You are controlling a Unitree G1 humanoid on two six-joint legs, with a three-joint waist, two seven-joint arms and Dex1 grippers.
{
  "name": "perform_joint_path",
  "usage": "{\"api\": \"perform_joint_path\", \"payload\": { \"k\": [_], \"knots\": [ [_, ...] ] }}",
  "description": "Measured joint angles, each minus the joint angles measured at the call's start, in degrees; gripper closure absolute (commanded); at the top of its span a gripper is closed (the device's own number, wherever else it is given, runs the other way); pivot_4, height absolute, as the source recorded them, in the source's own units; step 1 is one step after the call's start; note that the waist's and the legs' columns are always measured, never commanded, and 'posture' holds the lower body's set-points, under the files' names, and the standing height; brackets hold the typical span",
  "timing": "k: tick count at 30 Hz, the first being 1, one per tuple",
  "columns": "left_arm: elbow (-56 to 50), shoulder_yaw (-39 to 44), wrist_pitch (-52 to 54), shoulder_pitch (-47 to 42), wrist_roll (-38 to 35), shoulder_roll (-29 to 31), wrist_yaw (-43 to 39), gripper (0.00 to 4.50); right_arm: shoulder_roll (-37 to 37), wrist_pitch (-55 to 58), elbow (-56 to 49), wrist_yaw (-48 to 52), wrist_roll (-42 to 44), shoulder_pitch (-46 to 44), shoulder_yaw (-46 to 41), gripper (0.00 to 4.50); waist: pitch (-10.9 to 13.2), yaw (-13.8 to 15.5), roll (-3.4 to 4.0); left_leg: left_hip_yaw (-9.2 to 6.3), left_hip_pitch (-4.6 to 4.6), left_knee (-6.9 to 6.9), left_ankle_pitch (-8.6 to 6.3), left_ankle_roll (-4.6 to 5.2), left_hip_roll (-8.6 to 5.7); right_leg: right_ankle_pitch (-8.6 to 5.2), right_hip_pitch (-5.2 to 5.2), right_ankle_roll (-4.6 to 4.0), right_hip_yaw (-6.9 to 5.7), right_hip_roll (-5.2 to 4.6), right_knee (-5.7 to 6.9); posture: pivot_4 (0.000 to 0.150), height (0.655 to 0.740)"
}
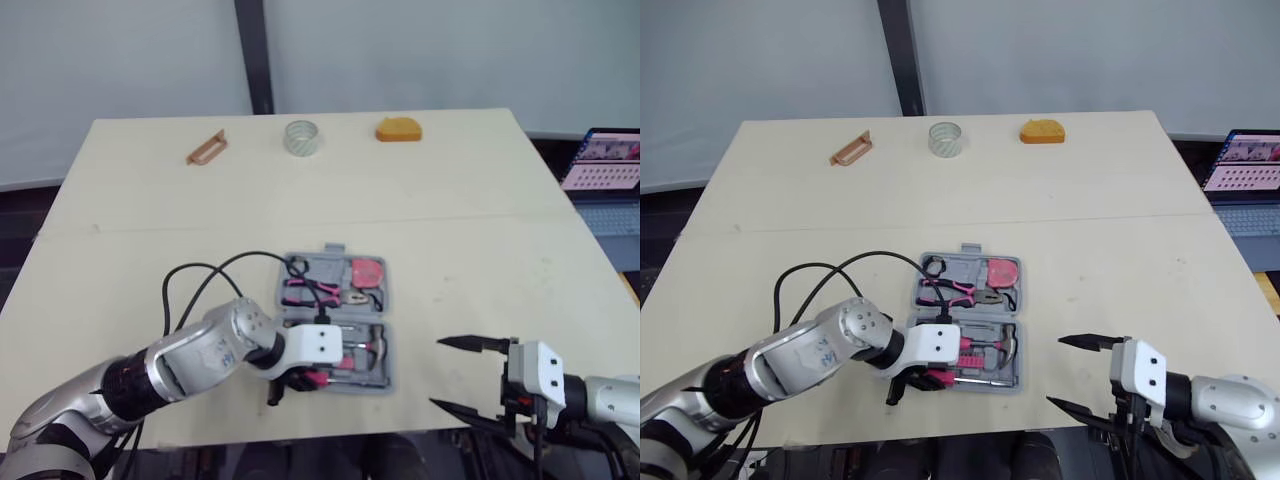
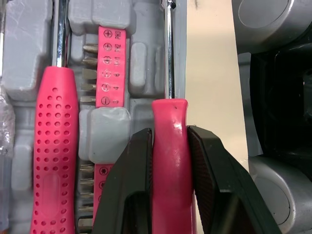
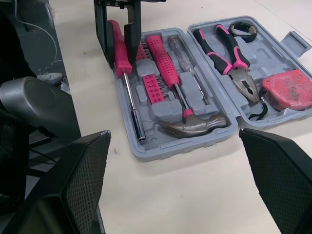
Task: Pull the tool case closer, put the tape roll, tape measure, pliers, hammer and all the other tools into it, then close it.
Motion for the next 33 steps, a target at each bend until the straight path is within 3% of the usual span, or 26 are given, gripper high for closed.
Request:
{"api": "perform_joint_path", "payload": {
  "k": [31,33],
  "knots": [
    [1.6,-0.8,2.9,-1.0,-0.1,-2.7,1.5,3.92,0.8,-2.6,0.6,0.1,-0.7,1.3,0.0,0.0,0.0,0.0,0.0,-0.01,0.0,0.03,0.0,0.0,0.0,0.0,0.0,0.0,0.0,0.0,0.02,0.15,0.74],
    [1.6,-0.8,3.2,-1.0,-0.4,-2.8,1.5,2.87,0.8,-2.9,0.6,0.1,-0.8,1.3,0.0,0.0,0.0,0.0,0.0,-0.01,0.0,0.03,0.0,0.0,0.0,0.0,0.0,0.0,0.0,0.0,0.03,0.15,0.74]
  ]
}}
